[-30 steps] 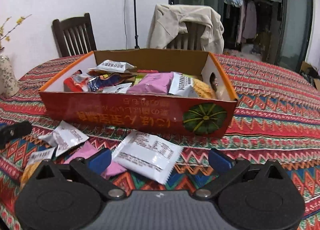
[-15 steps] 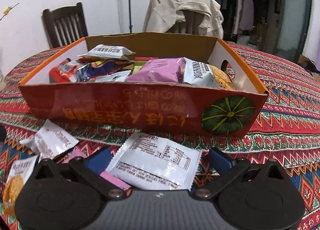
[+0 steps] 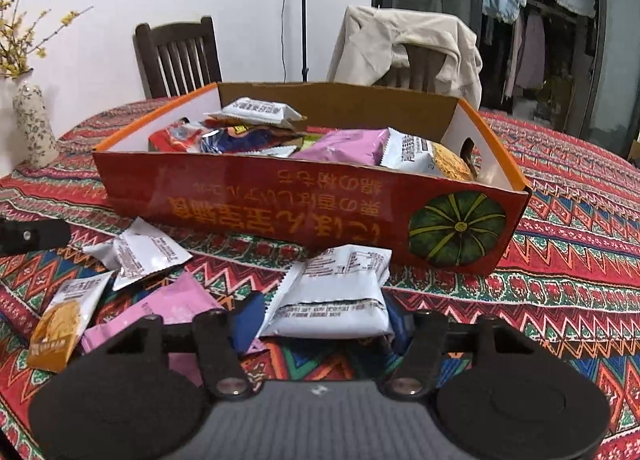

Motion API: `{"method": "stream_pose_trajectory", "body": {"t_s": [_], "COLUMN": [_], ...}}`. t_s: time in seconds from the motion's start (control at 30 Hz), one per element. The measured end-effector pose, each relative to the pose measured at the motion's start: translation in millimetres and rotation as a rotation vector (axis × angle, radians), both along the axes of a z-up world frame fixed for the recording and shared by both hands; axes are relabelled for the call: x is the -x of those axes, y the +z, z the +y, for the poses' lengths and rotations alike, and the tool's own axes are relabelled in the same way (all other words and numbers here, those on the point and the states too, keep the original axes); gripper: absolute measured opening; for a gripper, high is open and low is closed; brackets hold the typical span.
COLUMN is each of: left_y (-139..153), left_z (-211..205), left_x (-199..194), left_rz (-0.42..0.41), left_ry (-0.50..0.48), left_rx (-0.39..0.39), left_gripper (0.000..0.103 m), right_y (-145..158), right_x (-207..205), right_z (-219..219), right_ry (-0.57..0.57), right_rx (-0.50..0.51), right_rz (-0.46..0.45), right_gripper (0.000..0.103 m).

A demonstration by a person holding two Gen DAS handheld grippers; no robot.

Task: Organize snacks
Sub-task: 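Grasp a white packet with the right tool while the left tool grasps another white packet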

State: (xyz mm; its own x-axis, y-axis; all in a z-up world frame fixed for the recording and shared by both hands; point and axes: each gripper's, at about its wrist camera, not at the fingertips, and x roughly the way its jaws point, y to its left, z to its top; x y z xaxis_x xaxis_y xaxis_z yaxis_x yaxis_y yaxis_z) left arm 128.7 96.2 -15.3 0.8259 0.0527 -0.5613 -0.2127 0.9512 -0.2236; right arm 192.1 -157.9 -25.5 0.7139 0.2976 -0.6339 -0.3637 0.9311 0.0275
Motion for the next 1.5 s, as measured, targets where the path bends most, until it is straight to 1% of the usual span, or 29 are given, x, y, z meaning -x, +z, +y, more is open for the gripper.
{"method": "stream_pose_trajectory", "body": {"t_s": [0.07,0.1,0.13,0.43,0.53,0.67,0.77,0.9,0.93,1.0,1.1,1.13,1.17,1.27,1.37,1.5], "left_y": [-0.7,-1.1,-1.3,-2.2,-1.9,-1.6,-1.4,-0.3,0.0,0.3,1.2,1.3,1.0,1.8,5.0,9.8], "left_z": [-0.9,-1.3,-2.0,-5.2,-4.5,-4.4,-4.7,-3.6,-3.8,-4.8,-5.8,-6.0,-6.6,-10.7,-19.1,-38.1], "left_x": [-0.7,-1.2,-1.3,-1.1,-1.0,-0.5,0.8,2.7,3.2,3.6,4.5,4.4,3.2,-0.2,-4.4,-16.1], "left_rz": [0.004,0.006,0.005,0.002,-0.002,-0.002,-0.005,-0.016,-0.019,-0.018,-0.024,-0.023,-0.021,-0.002,0.022,0.066], "left_ry": [0.0,0.0,0.0,0.008,0.01,0.009,0.01,0.008,0.006,0.0,-0.005,-0.006,-0.007,-0.007,-0.028,-0.047], "left_rx": [-0.004,-0.006,-0.011,-0.035,-0.031,-0.033,-0.033,-0.024,-0.023,-0.024,-0.025,-0.025,-0.027,-0.042,-0.056,-0.102], "left_gripper": [0.103,0.103,0.103,0.103,0.103,0.103,0.103,0.103,0.103,0.103,0.103,0.103,0.103,0.103,0.103,0.103], "right_y": [-1.9,-1.2,-0.6,1.0,3.5,3.8,1.0,-1.5,-2.1,-2.8,-2.6,-2.1,-1.5,0.9,4.7,9.9], "right_x": [5.6,7.1,7.3,8.5,10.4,9.9,6.4,2.9,1.6,-1.6,-3.9,-3.6,-3.1,-0.6,4.2,9.0], "right_z": [-0.7,-1.0,-1.8,-10.9,-13.8,-14.4,-12.9,-9.5,-7.7,-4.7,-4.7,-6.3,-7.5,-12.0,-17.0,-22.8], "right_ry": [0.01,0.022,0.032,0.035,0.027,0.017,0.006,0.002,0.001,0.006,0.004,-0.001,-0.006,-0.017,-0.02,-0.027], "right_rx": [-0.009,-0.016,-0.025,-0.069,-0.084,-0.083,-0.07,-0.057,-0.05,-0.049,-0.059,-0.067,-0.071,-0.091,-0.113,-0.132], "right_rz": [-0.023,-0.025,-0.025,-0.018,-0.033,-0.038,-0.025,-0.024,-0.028,-0.03,-0.028,-0.032,-0.035,-0.047,-0.067,-0.088], "right_gripper": [0.048,0.022,0.007,0.006,0.005,0.006,0.006,0.011,0.015,0.017,0.017,0.011,0.009,0.009,0.009,0.009]}}
